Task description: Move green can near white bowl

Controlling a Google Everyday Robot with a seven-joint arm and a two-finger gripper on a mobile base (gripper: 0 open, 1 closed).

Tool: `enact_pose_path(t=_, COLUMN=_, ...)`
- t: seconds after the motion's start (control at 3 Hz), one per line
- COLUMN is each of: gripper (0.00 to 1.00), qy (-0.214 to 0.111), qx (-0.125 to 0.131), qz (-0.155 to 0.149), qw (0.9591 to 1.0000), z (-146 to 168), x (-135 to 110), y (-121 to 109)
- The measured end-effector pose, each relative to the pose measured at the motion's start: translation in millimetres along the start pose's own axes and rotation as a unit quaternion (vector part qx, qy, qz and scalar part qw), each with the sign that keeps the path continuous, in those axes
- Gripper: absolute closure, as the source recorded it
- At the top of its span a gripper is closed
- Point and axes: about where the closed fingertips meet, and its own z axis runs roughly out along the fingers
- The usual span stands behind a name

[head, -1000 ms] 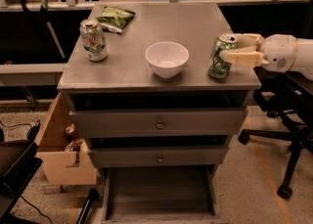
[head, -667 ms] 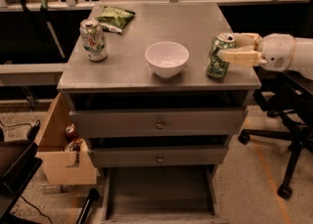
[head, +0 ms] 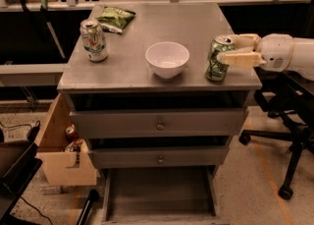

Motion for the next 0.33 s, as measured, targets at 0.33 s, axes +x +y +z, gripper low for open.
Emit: enact_pose_path(t=0.33, gripper=0.00, qy=0.000, qx=-0.002, qz=0.000, qw=1.0000, z=3.0, x=-0.3, y=0.6)
